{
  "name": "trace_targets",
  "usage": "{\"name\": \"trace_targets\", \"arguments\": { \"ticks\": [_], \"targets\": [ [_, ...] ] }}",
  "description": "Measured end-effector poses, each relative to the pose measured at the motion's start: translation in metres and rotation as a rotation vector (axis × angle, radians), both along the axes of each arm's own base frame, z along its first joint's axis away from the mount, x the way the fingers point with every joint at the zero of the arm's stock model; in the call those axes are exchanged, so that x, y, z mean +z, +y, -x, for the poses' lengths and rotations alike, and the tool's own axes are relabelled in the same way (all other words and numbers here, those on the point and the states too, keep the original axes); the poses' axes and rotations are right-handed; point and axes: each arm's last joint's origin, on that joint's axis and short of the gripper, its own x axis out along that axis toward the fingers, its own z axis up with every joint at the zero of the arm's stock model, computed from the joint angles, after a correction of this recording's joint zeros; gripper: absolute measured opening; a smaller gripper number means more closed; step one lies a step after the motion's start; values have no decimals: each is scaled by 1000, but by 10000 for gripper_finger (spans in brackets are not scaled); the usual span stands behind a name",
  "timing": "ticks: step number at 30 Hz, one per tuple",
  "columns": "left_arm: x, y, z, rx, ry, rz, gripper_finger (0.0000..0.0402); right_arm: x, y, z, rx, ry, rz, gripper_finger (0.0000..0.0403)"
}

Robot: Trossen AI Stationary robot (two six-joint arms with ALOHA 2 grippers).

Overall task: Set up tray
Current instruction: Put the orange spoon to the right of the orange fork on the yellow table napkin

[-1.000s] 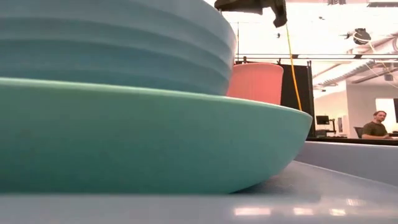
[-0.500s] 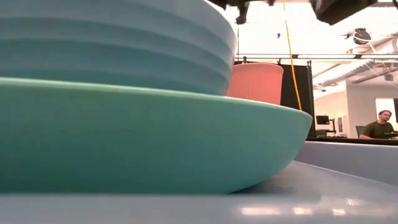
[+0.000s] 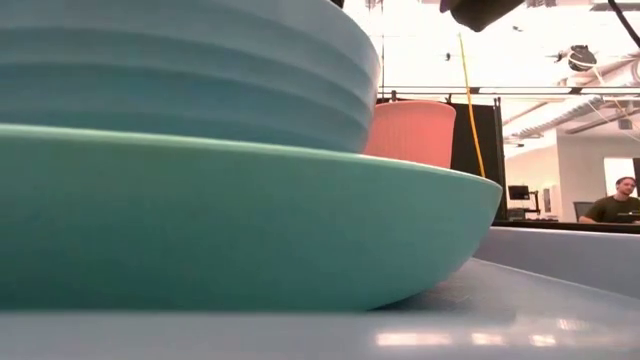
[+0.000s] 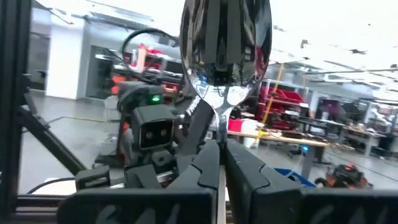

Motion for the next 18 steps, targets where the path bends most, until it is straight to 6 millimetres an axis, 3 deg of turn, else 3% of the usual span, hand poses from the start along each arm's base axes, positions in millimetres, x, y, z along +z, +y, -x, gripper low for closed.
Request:
{"name": "trace_targets", "arguments": {
  "ticks": [4, 10, 18],
  "targets": [
    [0, 2, -10, -48, -35, 1, 88, 1, -1, -1, 5, -7, 12, 1],
    [-14, 9, -21, 49, 31, -47, 88, 6, 0, 0, 34, -57, 30, 1],
    [-15, 8, -29, 61, 5, -77, 88, 7, -6, -1, 50, -73, 13, 1]
  ]
}}
